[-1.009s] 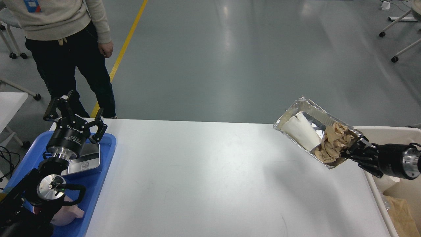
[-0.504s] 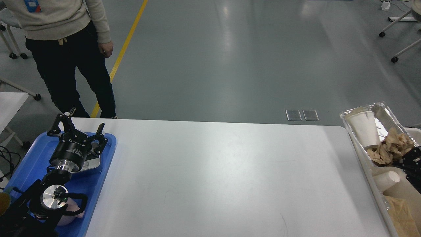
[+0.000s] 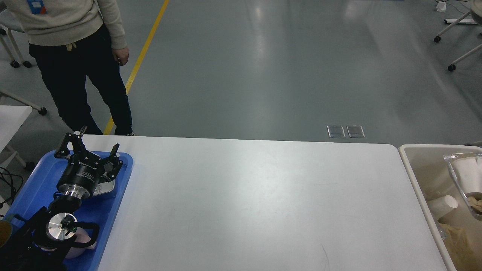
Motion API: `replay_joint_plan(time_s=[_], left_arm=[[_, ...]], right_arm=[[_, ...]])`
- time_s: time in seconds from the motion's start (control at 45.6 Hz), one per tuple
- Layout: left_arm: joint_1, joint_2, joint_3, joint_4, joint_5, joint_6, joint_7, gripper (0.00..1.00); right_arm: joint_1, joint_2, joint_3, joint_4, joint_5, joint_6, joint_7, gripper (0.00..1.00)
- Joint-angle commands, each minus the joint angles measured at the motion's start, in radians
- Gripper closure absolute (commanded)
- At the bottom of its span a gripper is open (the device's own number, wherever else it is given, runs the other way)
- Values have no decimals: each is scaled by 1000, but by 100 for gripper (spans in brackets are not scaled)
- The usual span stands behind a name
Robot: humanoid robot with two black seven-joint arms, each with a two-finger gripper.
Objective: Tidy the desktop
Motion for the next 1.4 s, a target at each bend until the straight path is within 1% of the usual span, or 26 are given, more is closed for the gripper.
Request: replay_joint_plan(time_s=[0.0, 0.132, 0.219, 0.307, 0.351, 0.395, 0.417, 0.461, 0.548, 0.636, 0.724, 0.833, 0.943, 0.965, 0.987, 1.14, 1.228, 1.382], left_arm=[[2, -1, 2, 0, 2, 0, 2, 4], [-4, 2, 2, 0, 2, 2, 5, 4], [-12, 3, 2, 0, 3, 3, 3, 4], [-20, 6, 2, 0, 3, 8, 5, 4], [-21, 8, 2, 0, 6, 8, 5, 4], [-24, 8, 2, 0, 8, 8, 5, 4], [-27, 11, 3, 0, 9, 8, 5, 4], [-35, 12, 3, 0, 11, 8, 5, 4], [-36, 12, 3, 0, 12, 8, 5, 4], [-35, 12, 3, 0, 14, 12, 5, 4], [-33, 12, 3, 0, 14, 14, 5, 4], [-30, 12, 3, 0, 14, 11, 3, 4], [-27, 12, 3, -1, 14, 11, 3, 4], [-26, 14, 3, -1, 14, 11, 3, 4], [-24, 14, 3, -3, 14, 11, 3, 4], [-16, 15, 2, -8, 14, 12, 2, 4], [-7, 15, 2, -14, 14, 11, 0, 4], [0, 15, -10, -37, 12, 9, -5, 4]], right_arm=[[-17, 38, -1, -67, 0, -24, -1, 0], [-33, 74, -2, -129, -16, -65, 4, 0], [-16, 135, 17, -170, -16, -102, 12, 0], [-2, 172, 52, -181, -32, -111, 21, 0], [15, 183, 80, -185, -51, -114, 54, 0], [18, 201, 132, -185, -65, -111, 120, 0], [16, 210, 153, -188, -68, -111, 145, 0], [13, 230, 181, -195, -71, -111, 168, 0], [39, 279, 186, -215, -106, -116, 164, 0], [140, 359, 199, -224, -114, -119, 162, 0], [181, 428, 259, -216, -103, -105, 162, 0], [159, 509, 461, -208, -100, -72, 150, 0], [112, 653, 725, -215, -100, -26, 145, 0], [107, 679, 779, -216, -100, -24, 147, 0], [101, 727, 890, -215, -100, -19, 147, 0], [79, 914, 1254, -205, -103, -7, 147, 0], [78, 992, 1361, -190, -105, 14, 147, 0], [61, 1028, 1431, -132, -103, 30, 148, 0]])
